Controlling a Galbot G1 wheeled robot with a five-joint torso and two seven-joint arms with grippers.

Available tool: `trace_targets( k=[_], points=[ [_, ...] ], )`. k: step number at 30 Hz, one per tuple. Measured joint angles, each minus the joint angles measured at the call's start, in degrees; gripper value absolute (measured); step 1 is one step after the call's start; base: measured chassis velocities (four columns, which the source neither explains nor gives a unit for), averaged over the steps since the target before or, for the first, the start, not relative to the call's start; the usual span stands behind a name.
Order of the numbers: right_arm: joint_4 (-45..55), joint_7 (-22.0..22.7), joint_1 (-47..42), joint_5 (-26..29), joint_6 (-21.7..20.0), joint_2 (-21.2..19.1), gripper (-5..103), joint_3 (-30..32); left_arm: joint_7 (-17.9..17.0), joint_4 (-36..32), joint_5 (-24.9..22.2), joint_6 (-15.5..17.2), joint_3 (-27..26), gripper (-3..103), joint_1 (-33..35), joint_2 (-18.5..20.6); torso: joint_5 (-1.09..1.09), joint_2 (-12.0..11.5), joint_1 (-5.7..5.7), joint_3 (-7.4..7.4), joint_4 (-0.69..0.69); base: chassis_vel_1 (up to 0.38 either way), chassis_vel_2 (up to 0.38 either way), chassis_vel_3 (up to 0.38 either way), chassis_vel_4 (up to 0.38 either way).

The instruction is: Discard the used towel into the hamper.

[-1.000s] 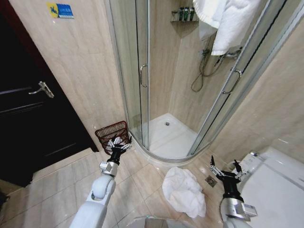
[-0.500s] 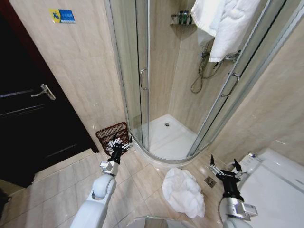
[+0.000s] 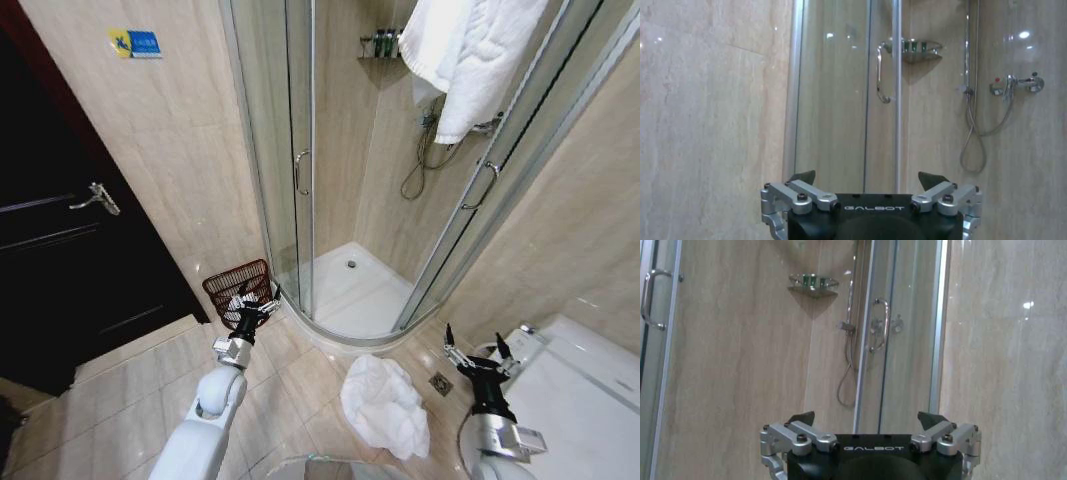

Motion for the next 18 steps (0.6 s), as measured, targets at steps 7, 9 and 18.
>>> trace_targets(
  k=[7,9,18],
  points=[
    [-0.11,-0.34,2.65,0.1,-2.03,-0.94,100,-0.51,-0.02,0.41,0.07,-0.02,0.05,100,-0.12,-0.07,0.0,2.68,1.27,1.41,0.0,0.0,0.0,0.0,0.0],
    [-0.2,-0.55,3.74,0.11,-2.76,-1.21,100,-0.7,-0.02,0.51,0.07,-0.02,0.05,100,-0.15,-0.06,0.0,3.15,1.48,1.67,0.0,0.0,0.0,0.0,0.0],
    [-3.74,-1.26,19.17,-1.28,-9.19,-3.32,100,-4.71,0.0,2.38,0.44,-0.66,0.68,100,0.07,-0.25,0.01,6.3,2.92,3.41,0.01,0.0,0.0,0.0,0.0]
  ],
)
